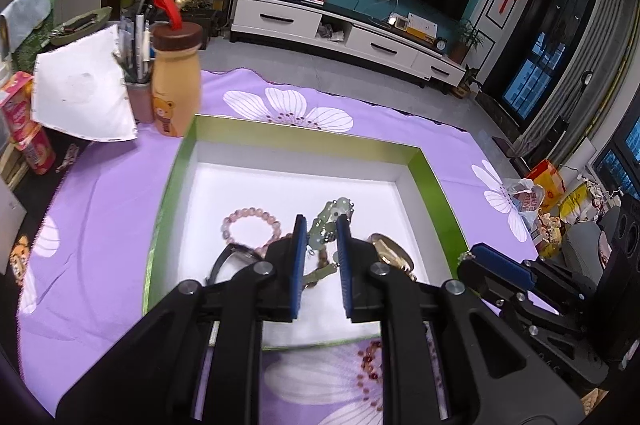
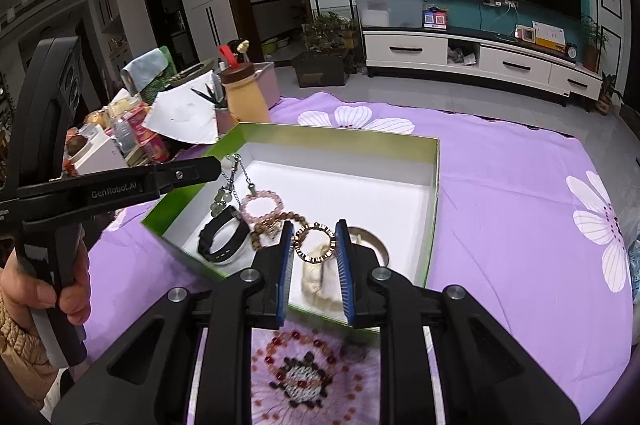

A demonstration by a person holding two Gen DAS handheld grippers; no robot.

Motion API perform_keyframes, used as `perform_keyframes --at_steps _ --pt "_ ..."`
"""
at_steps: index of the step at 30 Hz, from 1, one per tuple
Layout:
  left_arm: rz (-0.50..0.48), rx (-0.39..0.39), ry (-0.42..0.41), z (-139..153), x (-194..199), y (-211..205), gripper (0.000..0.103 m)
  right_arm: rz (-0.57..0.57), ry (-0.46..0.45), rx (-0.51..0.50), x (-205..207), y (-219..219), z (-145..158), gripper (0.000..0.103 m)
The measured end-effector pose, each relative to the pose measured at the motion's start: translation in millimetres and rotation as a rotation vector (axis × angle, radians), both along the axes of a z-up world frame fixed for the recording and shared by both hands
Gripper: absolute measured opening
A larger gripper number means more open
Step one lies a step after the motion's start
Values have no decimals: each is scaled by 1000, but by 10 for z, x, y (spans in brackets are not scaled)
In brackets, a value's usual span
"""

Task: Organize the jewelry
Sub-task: 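Lower both held pieces into the green box and open both grippers, then withdraw both grippers from the box toward the red-beaded necklace on the cloth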

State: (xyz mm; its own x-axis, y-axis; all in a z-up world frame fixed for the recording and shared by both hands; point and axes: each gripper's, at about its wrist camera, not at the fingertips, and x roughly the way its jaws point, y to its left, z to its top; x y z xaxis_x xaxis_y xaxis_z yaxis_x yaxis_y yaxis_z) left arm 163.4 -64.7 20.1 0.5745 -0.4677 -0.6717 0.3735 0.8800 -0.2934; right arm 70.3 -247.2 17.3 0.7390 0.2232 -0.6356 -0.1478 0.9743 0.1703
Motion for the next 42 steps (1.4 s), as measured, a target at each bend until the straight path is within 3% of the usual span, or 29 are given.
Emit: perform_keyframes --at_steps 10,31,35,36,38,42 --pt "-11 9 66 -197 334 -242 15 -20 63 45 401 -167 -120 21" --pt "-2 48 156 -476 659 -419 15 -34 171 -14 769 -104 -384 21" --pt "12 33 161 -469 646 -412 28 -54 176 1 762 -164 -390 29" --pt "17 39 154 -459 631 -408 33 -59 171 10 747 -183 -378 34" --pt "28 37 136 -430 590 -382 54 -71 153 29 691 -228 -333 38" --pt "36 37 123 -380 519 -337 58 -83 114 49 559 -310 -224 38"
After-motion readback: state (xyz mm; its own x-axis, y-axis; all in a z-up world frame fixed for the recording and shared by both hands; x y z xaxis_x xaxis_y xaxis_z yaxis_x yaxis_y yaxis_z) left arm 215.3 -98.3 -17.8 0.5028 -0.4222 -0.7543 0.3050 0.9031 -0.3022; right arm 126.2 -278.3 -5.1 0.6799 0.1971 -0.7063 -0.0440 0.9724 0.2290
